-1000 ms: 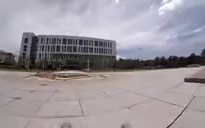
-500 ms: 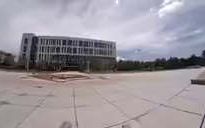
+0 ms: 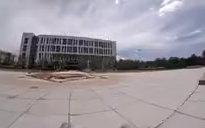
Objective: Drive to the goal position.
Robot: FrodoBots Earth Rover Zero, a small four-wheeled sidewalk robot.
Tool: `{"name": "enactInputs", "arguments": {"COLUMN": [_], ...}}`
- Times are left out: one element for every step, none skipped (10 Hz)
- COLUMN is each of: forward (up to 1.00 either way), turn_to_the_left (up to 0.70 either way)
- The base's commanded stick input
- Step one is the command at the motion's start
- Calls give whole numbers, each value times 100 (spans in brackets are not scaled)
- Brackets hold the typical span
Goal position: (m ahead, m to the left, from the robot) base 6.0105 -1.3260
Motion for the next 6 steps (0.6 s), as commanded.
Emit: {"name": "enactInputs", "arguments": {"forward": [70,70,70,70,70,70], "turn_to_the_left": [-31,-32,-20,0,0,0]}}
